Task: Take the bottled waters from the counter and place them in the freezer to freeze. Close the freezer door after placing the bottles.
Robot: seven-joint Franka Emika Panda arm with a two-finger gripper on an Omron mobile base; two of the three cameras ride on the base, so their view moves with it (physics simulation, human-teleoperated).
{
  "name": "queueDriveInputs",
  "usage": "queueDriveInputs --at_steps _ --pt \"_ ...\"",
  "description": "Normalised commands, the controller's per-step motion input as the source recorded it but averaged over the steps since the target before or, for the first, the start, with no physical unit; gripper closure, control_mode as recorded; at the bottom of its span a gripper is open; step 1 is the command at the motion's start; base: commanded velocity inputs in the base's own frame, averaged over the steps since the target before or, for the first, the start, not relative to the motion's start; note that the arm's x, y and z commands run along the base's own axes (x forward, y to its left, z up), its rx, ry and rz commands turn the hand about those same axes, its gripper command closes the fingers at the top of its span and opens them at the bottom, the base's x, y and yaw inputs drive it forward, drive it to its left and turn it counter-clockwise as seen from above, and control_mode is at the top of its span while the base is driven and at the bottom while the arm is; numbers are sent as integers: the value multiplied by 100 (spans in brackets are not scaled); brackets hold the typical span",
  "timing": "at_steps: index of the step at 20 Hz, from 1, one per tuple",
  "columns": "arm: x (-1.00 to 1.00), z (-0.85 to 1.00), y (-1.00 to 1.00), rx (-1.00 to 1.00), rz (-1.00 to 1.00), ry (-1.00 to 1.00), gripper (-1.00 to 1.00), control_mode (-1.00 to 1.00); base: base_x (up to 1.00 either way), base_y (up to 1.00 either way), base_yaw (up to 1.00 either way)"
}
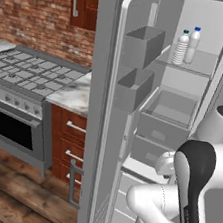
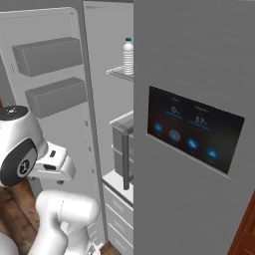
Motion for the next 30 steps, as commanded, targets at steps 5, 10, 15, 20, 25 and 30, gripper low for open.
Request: queueDriveInputs --at_steps 5,10,15,20,25,30 --pt "0 0 0 0 0 0 -100 100 -60 1 -15" --pt "0 0 0 0 0 0 -100 100 -55 20 -17" --pt "0 0 0 0 0 0 -100 100 -14 53 -12" --pt "0 0 0 0 0 0 -100 100 -17 58 -17" --pt "0 0 0 0 0 0 -100 100 -6 67 -24" --pt "0 0 0 0 0 0 -100 100 0 82 -32"
